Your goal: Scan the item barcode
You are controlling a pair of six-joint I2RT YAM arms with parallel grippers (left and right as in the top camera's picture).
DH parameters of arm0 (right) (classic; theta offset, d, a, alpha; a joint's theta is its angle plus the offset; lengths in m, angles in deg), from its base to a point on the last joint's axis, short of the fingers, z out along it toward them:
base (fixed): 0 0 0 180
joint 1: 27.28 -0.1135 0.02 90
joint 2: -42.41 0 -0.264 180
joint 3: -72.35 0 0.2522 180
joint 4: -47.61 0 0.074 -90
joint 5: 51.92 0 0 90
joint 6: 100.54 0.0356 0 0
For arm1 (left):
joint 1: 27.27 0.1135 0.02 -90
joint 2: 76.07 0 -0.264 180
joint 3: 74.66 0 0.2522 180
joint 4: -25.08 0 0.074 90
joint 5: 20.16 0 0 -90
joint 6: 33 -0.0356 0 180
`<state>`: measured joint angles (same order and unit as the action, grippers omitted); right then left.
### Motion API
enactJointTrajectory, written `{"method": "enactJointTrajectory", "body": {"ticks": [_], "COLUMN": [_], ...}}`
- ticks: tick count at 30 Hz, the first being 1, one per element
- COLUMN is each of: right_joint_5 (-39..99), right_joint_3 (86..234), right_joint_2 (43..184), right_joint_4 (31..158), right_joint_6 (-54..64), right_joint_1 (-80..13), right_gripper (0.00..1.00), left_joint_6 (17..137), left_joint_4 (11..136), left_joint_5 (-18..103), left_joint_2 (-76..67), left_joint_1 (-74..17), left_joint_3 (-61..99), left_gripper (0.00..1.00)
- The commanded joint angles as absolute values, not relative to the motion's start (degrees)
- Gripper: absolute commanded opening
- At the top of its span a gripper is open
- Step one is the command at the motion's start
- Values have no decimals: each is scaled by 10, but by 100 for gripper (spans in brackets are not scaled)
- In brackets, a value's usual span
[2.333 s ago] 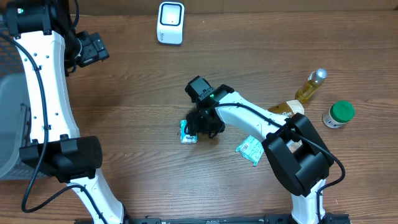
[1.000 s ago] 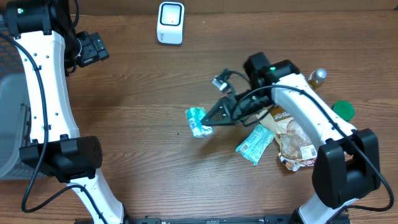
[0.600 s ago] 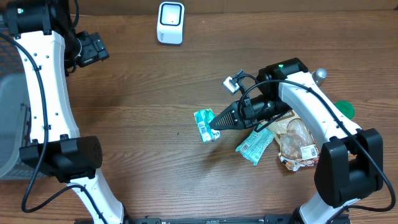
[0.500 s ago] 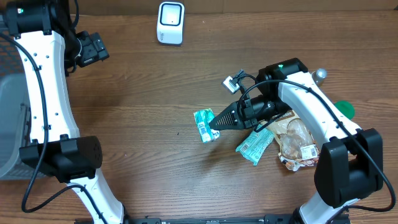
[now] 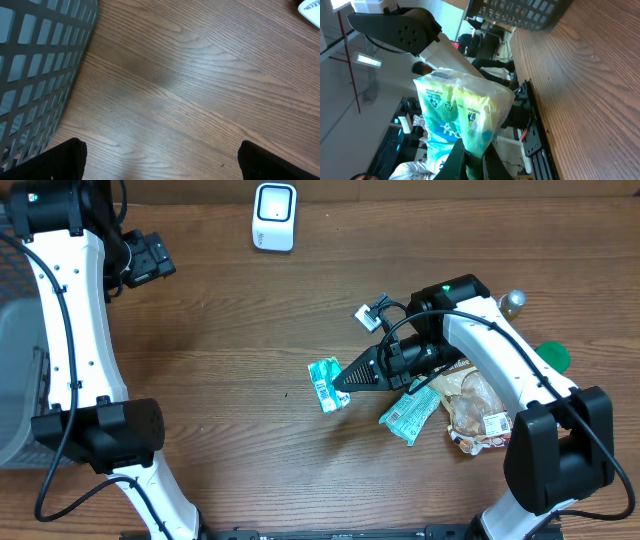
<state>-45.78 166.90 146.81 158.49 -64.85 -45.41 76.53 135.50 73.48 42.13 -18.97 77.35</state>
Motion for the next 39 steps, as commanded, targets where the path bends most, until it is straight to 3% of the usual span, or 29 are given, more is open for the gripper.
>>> {"method": "enactJointTrajectory", "body": {"ticks": [1, 8, 19, 26, 33, 39], "right_joint_5": [-506, -519, -510, -403, -349, -17], "right_joint_3": [1667, 1668, 1668, 1667, 1667, 1667], "right_joint_2": [1454, 1454, 1454, 1454, 1454, 1454], "right_joint_4": [1585, 1585, 1562, 1495, 1333, 1228], "right_joint_6": [-673, -571, -610, -592, -304, -49], "right_joint_1": [-456, -456, -456, -456, -456, -467], "right_gripper": [4, 4, 4, 4, 4, 4], "left_joint_6": [763, 763, 763, 763, 763, 763], "left_joint_4": [1356, 1356, 1356, 1356, 1356, 1356], "left_joint_5": [734, 734, 734, 734, 734, 734], "left_joint_2": [408, 408, 408, 408, 408, 408], "left_joint_1": [-190, -190, -190, -190, -190, -190], "left_joint_3": [771, 771, 771, 771, 771, 771], "left_gripper": [100, 100, 100, 100, 99, 100]}}
